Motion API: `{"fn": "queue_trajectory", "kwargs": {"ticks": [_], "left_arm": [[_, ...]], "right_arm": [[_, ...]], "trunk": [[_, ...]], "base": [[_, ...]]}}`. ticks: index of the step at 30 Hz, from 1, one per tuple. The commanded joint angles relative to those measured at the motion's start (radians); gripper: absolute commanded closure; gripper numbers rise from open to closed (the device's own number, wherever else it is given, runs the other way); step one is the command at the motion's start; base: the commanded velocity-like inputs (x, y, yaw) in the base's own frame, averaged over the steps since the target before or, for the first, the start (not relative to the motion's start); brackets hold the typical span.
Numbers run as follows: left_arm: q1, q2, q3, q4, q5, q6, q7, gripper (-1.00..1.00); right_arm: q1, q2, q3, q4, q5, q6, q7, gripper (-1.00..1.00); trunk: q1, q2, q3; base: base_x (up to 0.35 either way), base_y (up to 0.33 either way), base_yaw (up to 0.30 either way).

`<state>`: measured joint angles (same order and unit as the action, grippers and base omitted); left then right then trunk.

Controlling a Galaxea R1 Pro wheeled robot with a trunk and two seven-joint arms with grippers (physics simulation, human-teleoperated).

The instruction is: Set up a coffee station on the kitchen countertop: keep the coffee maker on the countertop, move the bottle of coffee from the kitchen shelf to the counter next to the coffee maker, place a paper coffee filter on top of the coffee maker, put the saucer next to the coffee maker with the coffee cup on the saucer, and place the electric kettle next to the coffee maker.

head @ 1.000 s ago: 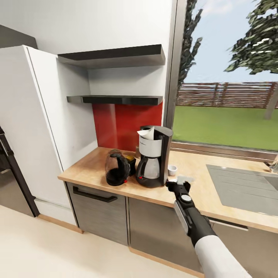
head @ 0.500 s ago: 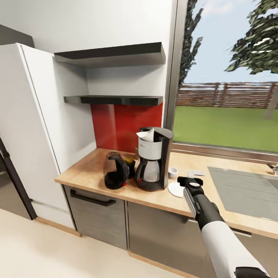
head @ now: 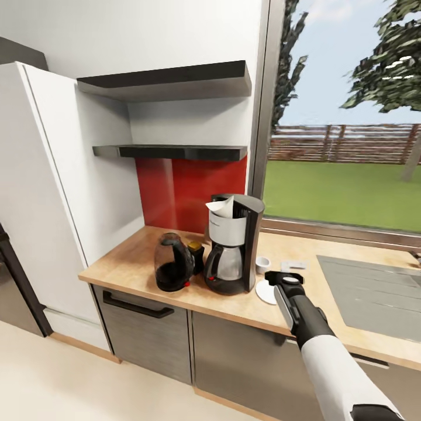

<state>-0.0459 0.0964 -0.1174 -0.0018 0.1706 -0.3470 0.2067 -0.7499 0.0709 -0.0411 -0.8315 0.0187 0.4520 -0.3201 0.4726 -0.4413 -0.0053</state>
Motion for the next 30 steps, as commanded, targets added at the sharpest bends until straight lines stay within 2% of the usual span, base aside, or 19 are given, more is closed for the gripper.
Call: {"fn": "queue_trajectory", "kwargs": {"ticks": [1,14,24,30], "left_arm": [[0.000,0.000,-0.009,0.000,0.009,-0.003,0.002,-1.00],[0.000,-0.001,-0.009,0.001,0.010,-0.003,0.000,-1.00],[0.000,-0.004,-0.008,0.002,0.010,-0.002,0.008,-1.00],[0.000,-0.006,-0.007,0.001,0.009,-0.002,0.003,-1.00]], "right_arm": [[0.000,0.003,-0.002,-0.007,0.002,0.011,-0.001,-1.00],[0.000,0.002,-0.007,-0.035,0.001,0.084,-0.001,-1.00],[0.000,-0.003,-0.008,-0.035,0.001,0.086,-0.001,-1.00],[0.000,-0.006,-0.008,-0.035,0.002,0.087,-0.001,-1.00]], "trunk": [[0.000,-0.001,-0.001],[0.000,-0.001,-0.001],[0.000,-0.001,-0.001],[0.000,-0.001,-0.001]], "base": [[0.000,0.000,0.000],[0.259,0.000,0.000],[0.084,-0.003,0.000],[0.210,-0.118,0.000]]}}
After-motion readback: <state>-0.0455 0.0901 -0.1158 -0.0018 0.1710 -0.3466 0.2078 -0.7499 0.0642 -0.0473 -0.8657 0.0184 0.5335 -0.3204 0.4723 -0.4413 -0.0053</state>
